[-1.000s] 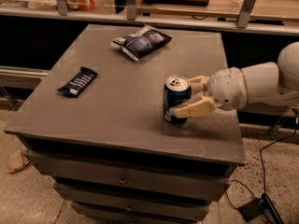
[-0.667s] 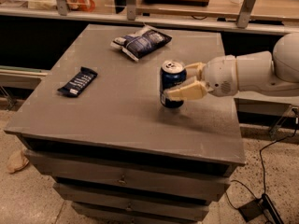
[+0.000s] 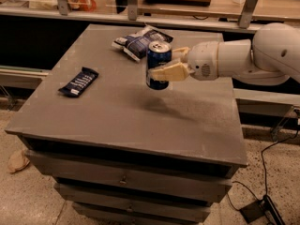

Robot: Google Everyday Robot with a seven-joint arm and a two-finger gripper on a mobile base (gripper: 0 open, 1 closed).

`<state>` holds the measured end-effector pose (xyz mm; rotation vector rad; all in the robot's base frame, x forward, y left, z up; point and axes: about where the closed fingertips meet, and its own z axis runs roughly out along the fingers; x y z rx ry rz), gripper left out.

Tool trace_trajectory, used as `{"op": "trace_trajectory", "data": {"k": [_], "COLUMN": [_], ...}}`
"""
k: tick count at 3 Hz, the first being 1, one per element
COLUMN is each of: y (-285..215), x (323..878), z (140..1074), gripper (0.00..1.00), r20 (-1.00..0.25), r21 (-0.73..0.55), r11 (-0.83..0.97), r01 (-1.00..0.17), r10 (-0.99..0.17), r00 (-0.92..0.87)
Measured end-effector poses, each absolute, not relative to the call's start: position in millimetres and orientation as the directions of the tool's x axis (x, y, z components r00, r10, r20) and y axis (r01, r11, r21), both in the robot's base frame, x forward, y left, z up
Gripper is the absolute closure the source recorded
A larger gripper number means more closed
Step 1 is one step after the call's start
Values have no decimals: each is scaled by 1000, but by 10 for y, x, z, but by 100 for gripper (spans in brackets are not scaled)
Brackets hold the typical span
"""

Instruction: Move pepsi can near rxbar blueberry

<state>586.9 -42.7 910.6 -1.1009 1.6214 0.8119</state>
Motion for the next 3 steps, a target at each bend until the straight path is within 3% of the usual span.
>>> {"op": "trace_trajectory", "data": {"k": [3], "y": [427], "x": [6365], "z": [8926], "gripper": [100], "r20": [-951], "r21": [-21], "r11": [350], "r01": [-936], "r10": [-297], "r00": [-90]}}
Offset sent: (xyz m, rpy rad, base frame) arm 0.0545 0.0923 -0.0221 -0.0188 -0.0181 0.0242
